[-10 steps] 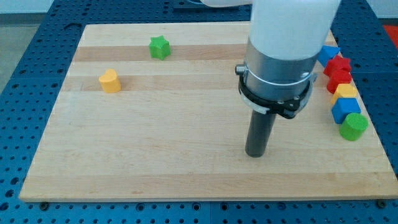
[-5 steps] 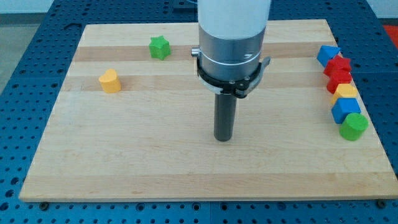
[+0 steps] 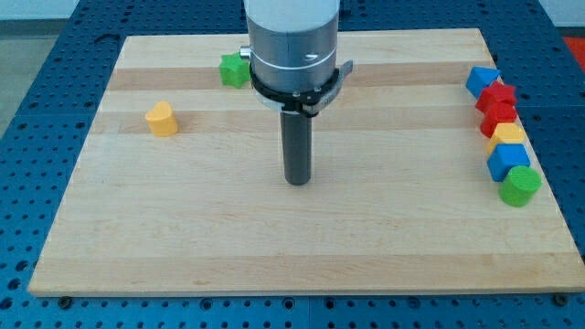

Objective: Move your arm towards the center left

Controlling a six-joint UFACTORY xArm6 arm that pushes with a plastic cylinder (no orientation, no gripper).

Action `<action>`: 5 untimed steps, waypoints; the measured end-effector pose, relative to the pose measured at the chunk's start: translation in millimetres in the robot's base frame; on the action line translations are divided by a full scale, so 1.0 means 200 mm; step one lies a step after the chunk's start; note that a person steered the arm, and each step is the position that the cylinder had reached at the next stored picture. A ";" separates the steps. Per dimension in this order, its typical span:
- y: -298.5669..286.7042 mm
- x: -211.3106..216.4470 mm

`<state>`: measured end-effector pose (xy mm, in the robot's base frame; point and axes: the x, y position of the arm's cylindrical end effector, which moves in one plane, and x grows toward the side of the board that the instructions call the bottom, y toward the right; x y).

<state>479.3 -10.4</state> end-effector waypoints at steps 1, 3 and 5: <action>0.00 -0.08; -0.01 -0.22; -0.14 -0.27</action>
<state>424.9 -38.4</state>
